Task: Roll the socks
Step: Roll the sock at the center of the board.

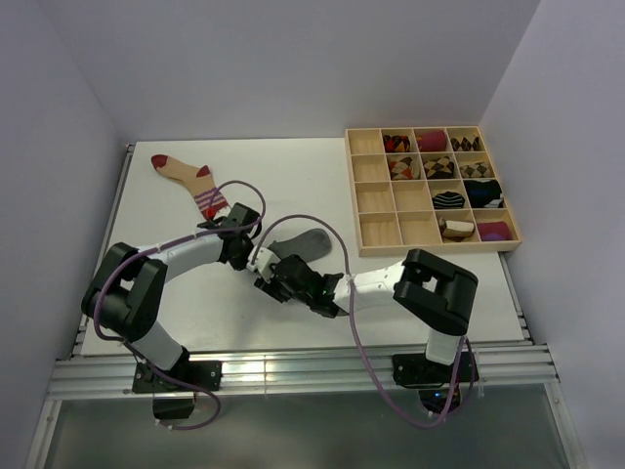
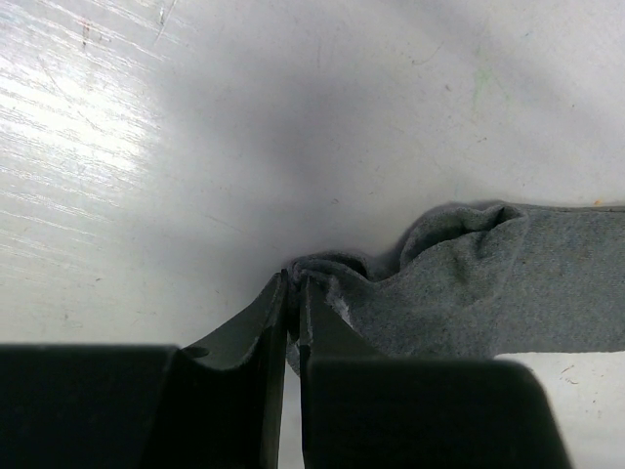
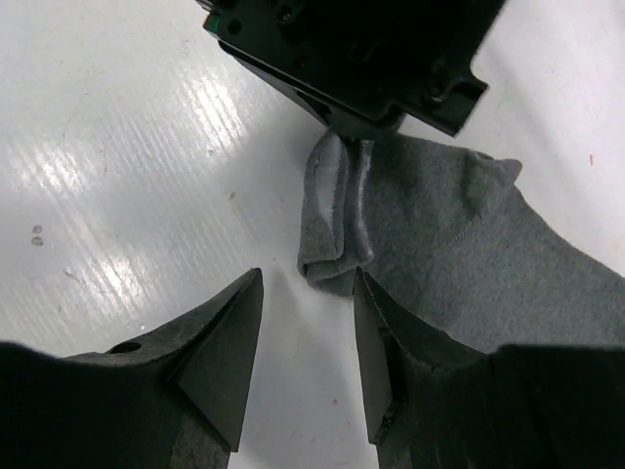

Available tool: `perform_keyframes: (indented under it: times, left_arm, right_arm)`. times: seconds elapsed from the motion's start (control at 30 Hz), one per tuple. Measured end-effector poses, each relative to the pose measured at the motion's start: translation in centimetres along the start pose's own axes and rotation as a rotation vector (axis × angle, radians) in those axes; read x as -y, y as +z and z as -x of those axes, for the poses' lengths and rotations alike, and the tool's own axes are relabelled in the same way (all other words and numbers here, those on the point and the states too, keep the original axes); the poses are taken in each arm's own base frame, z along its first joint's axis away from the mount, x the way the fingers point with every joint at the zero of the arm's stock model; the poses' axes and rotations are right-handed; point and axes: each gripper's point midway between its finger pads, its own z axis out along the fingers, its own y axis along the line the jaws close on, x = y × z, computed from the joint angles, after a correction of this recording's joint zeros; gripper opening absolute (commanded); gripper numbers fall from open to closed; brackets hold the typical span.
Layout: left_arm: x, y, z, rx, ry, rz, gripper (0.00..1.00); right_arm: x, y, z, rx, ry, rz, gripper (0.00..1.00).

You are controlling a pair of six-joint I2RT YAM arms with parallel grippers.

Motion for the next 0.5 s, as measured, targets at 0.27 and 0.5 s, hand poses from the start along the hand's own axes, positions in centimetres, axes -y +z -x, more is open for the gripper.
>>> perform_keyframes:
  times: [0.27, 0.5]
  left_arm:
    - [-0.1, 0.0, 0.0, -0.003, 0.004, 0.004, 0.12]
    - [-0.1, -0.1, 0.0, -0.003, 0.004, 0.005, 0.12]
  right_arm:
    - [-0.2, 1.7, 0.4, 0.001, -0.056, -0.018, 0.48]
    - [-0.4, 3.2, -1.2, -0.033, -0.074, -0.03, 0.45]
